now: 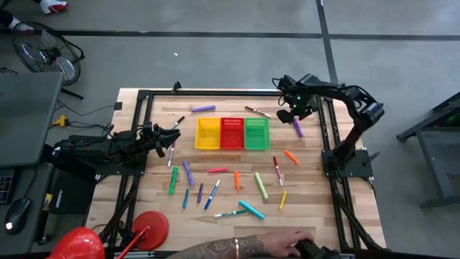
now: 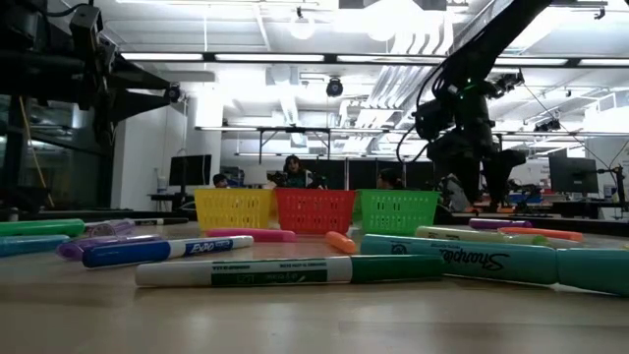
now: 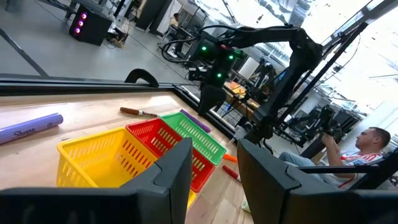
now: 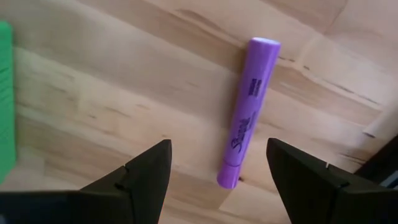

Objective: Pick & Place Markers
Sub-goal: Put the dark purple highlighter into the green bin

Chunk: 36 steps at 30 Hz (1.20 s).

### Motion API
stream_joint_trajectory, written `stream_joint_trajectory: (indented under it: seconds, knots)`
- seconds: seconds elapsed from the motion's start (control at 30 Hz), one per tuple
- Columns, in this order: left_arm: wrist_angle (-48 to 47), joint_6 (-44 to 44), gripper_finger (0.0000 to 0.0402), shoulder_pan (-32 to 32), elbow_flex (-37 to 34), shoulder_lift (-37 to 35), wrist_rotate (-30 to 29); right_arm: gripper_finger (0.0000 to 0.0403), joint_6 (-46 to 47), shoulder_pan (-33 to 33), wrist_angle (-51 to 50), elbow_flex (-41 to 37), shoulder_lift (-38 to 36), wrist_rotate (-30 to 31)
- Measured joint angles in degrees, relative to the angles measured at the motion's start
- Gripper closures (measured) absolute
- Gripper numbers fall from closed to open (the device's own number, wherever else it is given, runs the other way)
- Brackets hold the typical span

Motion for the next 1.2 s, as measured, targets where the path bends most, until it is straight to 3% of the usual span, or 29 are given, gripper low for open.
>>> stream_joint_trajectory:
  seconds: [0.57, 1.2]
  knots:
    - [0.0, 0.0, 0.0275, 0.01, 0.0, 0.0, -0.01, 0.0151, -6.6, -2.79, 14.01, -8.07, 1.1, 0.44]
    - [0.0, 0.0, 0.0275, 0.01, 0.0, 0.0, 0.0, 0.0151, -6.02, -0.83, 15.66, -9.42, 1.8, 3.69]
